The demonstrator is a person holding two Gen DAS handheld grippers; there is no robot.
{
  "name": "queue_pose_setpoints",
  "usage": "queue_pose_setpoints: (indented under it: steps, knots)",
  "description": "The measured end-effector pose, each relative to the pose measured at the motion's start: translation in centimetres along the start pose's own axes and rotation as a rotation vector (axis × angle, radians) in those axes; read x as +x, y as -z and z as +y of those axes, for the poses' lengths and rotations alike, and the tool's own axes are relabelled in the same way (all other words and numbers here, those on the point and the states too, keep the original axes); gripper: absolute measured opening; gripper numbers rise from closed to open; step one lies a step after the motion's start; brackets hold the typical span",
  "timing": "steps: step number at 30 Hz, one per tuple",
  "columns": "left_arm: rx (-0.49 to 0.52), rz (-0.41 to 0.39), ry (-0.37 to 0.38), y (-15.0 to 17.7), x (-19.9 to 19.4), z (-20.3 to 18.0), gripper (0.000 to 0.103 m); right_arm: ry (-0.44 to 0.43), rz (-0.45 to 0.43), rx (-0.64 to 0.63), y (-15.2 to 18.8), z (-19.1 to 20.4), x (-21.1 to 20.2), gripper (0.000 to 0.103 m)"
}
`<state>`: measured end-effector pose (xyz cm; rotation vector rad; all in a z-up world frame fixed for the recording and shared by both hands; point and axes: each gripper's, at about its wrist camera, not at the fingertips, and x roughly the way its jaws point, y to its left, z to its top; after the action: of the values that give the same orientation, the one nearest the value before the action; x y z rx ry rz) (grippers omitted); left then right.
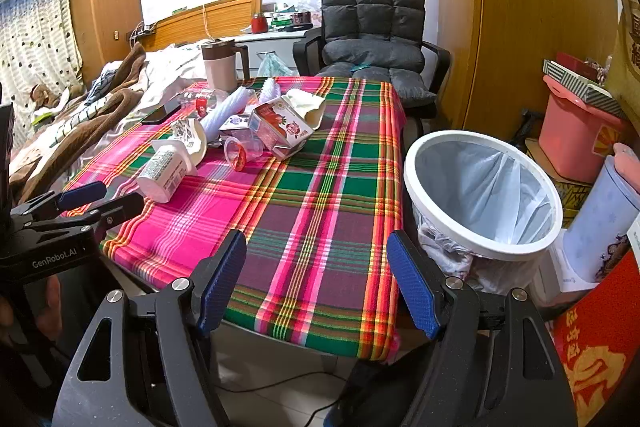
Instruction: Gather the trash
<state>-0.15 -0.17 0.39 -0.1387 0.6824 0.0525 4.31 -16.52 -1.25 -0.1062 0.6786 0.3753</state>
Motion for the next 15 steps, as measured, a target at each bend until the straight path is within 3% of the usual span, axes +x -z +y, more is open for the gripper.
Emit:
queue_pose_setpoints:
  steps: [15]
  knots:
    - [-0.001,-0.003,-0.001,0.05,-0.23,-0.11,0.079,0.000,-0.001,0.000,0.05,0.01,-0.03,0.074]
